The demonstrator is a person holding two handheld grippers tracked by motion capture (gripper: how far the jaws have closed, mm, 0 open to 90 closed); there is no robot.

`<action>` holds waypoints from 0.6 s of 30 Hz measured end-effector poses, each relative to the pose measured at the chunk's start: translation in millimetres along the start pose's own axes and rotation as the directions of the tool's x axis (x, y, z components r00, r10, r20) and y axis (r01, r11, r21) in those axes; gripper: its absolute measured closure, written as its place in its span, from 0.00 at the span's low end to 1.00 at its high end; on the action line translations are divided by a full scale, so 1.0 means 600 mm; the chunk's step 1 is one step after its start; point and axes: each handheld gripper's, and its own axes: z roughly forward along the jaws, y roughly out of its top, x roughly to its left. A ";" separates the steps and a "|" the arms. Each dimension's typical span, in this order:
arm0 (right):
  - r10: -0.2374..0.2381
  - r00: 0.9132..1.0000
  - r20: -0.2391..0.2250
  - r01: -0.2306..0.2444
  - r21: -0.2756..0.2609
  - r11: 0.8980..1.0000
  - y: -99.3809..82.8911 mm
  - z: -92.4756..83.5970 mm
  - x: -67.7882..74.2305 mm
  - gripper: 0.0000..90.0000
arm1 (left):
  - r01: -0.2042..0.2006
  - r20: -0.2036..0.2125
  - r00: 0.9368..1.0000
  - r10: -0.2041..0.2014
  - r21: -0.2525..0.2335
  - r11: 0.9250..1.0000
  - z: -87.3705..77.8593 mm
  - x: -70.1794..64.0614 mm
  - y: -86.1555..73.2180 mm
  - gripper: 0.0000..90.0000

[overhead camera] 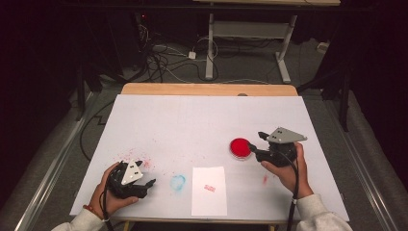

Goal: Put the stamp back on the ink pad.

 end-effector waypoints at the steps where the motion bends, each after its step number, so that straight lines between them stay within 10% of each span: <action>1: -0.011 1.000 0.007 0.011 -0.005 1.000 -0.001 -0.005 0.001 0.45 | 0.000 0.000 1.000 0.000 -0.001 1.000 0.000 0.000 0.000 0.24; 18: -0.050 0.990 0.134 0.053 -0.021 0.998 -0.030 -0.060 0.011 0.31 | 0.003 0.002 1.000 -0.003 -0.009 1.000 -0.001 0.001 0.002 0.24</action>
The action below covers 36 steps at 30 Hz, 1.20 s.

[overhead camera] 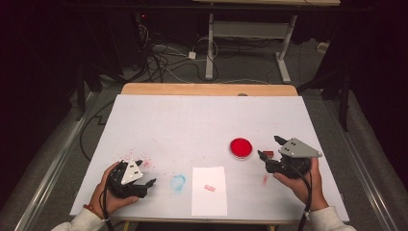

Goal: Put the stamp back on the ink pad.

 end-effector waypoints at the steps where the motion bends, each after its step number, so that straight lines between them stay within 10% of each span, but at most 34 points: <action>1: -0.005 1.000 0.009 0.005 -0.001 1.000 -0.002 -0.003 0.001 0.30 | 0.000 0.000 1.000 0.000 -0.001 1.000 0.000 0.000 0.000 0.24; 36: 0.030 0.998 0.051 -0.033 0.054 0.998 -0.118 -0.046 0.007 0.24 | -0.003 -0.001 1.000 0.003 -0.012 1.000 0.002 0.001 0.007 0.24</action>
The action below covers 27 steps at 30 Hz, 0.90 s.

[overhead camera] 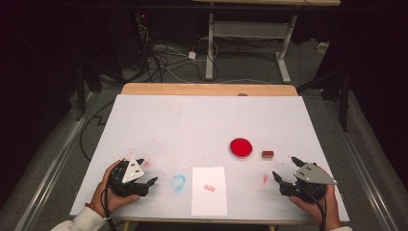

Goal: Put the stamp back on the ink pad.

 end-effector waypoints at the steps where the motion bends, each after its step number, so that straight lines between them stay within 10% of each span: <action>1: -0.001 1.000 -0.010 0.001 0.001 1.000 -0.002 0.000 0.002 0.24 | 0.001 0.000 1.000 -0.001 -0.001 1.000 -0.001 0.000 0.000 0.24; 27: -0.009 1.000 -0.024 0.009 0.032 0.999 0.007 0.021 0.014 0.26 | 0.002 -0.008 1.000 -0.002 0.009 1.000 -0.009 -0.005 -0.007 0.24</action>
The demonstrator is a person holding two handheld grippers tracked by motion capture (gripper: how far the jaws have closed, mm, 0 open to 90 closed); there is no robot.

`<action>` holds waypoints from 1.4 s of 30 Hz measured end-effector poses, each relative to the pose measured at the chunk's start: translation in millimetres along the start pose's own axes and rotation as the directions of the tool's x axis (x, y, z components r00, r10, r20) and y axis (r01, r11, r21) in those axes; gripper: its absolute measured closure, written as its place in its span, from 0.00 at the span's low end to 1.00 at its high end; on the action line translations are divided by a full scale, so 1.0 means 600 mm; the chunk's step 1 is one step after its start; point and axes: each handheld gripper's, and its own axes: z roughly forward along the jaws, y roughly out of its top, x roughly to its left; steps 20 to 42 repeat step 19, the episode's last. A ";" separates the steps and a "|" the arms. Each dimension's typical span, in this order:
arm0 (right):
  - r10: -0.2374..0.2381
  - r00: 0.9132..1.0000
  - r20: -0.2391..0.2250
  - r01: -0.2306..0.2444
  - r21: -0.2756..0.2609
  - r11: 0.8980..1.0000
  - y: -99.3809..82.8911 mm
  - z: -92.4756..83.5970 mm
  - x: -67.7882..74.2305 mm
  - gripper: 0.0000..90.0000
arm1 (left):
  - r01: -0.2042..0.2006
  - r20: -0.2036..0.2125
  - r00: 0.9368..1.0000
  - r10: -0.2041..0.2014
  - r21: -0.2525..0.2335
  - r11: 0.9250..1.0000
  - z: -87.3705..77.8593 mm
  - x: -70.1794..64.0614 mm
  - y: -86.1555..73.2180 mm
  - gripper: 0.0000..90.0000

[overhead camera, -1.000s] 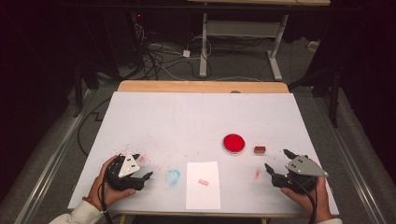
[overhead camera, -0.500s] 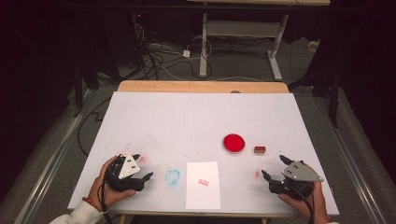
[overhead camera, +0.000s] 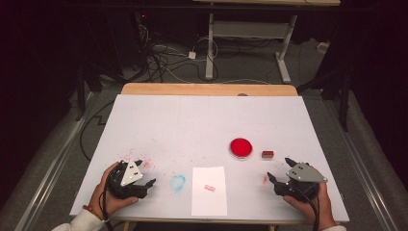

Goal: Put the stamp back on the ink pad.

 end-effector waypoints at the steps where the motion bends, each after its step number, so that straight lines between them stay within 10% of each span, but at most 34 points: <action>1: -0.003 1.000 0.001 0.003 0.001 1.000 0.001 0.002 0.001 0.26 | 0.001 -0.001 1.000 -0.001 0.000 1.000 -0.001 0.000 0.000 0.24; 42: -0.033 0.999 -0.002 0.033 0.012 0.999 0.001 0.009 0.004 0.26 | 0.004 0.000 1.000 -0.004 0.007 1.000 0.004 0.001 0.002 0.24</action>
